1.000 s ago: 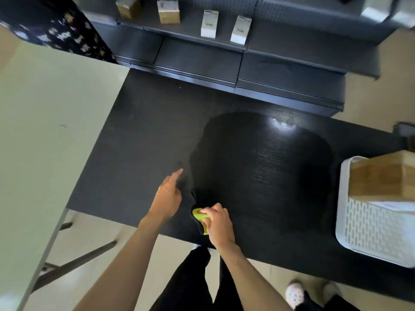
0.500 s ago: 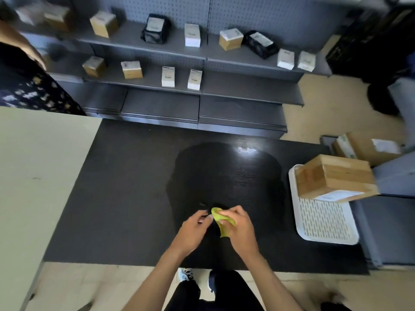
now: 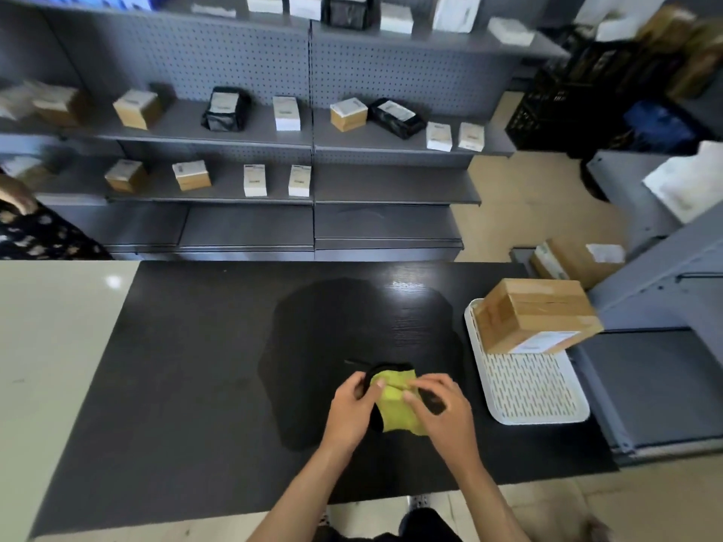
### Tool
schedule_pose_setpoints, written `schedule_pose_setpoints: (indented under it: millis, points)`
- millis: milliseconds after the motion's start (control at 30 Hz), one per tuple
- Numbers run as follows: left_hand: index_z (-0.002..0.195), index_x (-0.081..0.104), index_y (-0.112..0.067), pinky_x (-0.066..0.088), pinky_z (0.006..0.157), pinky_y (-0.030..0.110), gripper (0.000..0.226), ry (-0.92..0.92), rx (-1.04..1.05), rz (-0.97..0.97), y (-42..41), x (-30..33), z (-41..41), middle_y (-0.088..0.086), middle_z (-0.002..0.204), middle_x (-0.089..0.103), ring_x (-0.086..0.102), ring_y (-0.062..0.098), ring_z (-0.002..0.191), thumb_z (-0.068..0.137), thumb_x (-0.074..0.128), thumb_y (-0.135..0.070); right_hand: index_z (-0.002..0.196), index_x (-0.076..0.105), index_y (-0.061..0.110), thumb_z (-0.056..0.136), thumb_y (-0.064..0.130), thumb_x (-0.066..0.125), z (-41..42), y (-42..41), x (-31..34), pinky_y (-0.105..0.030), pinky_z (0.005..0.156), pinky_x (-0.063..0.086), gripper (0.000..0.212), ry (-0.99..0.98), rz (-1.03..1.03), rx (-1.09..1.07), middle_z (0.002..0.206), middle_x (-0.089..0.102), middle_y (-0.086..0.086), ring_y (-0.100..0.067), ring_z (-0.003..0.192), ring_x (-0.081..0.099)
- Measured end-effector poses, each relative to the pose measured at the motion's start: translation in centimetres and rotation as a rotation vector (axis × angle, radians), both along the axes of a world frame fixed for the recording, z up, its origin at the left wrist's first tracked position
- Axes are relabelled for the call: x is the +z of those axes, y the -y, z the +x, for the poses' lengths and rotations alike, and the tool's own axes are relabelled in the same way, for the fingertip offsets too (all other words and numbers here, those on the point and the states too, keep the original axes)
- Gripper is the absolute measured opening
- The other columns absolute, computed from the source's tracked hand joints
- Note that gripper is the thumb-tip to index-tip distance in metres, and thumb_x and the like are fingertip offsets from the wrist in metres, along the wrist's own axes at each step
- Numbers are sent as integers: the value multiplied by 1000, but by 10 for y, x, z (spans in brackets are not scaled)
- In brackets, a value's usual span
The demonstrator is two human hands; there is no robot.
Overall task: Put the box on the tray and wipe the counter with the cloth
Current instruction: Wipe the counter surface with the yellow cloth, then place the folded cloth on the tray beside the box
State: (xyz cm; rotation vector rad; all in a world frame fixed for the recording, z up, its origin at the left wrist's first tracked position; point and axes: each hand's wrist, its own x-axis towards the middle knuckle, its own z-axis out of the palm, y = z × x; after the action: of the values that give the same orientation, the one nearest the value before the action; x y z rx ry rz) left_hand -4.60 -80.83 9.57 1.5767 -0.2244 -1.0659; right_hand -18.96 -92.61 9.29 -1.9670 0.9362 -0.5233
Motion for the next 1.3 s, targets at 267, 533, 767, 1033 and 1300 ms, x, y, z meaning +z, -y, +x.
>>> schedule_pose_setpoints:
  millis: [267, 533, 767, 1033, 1300]
  points:
    - [95, 68, -11, 57, 70, 33, 19, -30, -134, -53, 54, 10, -36, -1, 85, 72, 69, 13, 83, 97, 68, -29, 111, 76, 27, 75, 64, 76, -46, 60, -12, -42, 94, 59, 51, 31, 701, -137, 108, 79, 4, -16, 104, 74]
    - [107, 54, -35, 59, 78, 54, 31, 81, -34, 108, 131, -28, -99, 11, 90, 71, 71, 28, 83, 85, 75, -34, 111, 63, 15, 90, 10, 77, -108, 142, -13, -16, 61, 53, 26, 60, 540, -287, 104, 73, -1, 1, 83, 71]
    - [87, 68, -33, 52, 67, 28, 27, 260, -227, 137, 194, -57, -158, -10, 87, 69, 66, 13, 80, 90, 67, -6, 84, 71, 35, 91, 3, 71, -173, 210, -57, -15, 78, 48, 33, -89, 392, -166, 94, 73, 14, -5, 100, 66]
    - [119, 71, -26, 60, 70, 31, 53, 255, -414, 187, 264, -85, -195, 0, 120, 62, 70, 18, 87, 75, 75, 3, 142, 56, 32, 83, -6, 69, -219, 272, -86, -33, 114, 42, 71, -294, 394, -15, 145, 51, 10, -12, 137, 46]
    - [135, 61, -15, 56, 84, 20, 60, 396, -471, 288, 312, -126, -220, 4, 134, 54, 64, 16, 105, 82, 63, 13, 153, 47, 25, 82, -11, 55, -224, 316, -134, -28, 112, 43, 80, -522, 241, 64, 158, 42, -3, -23, 143, 44]
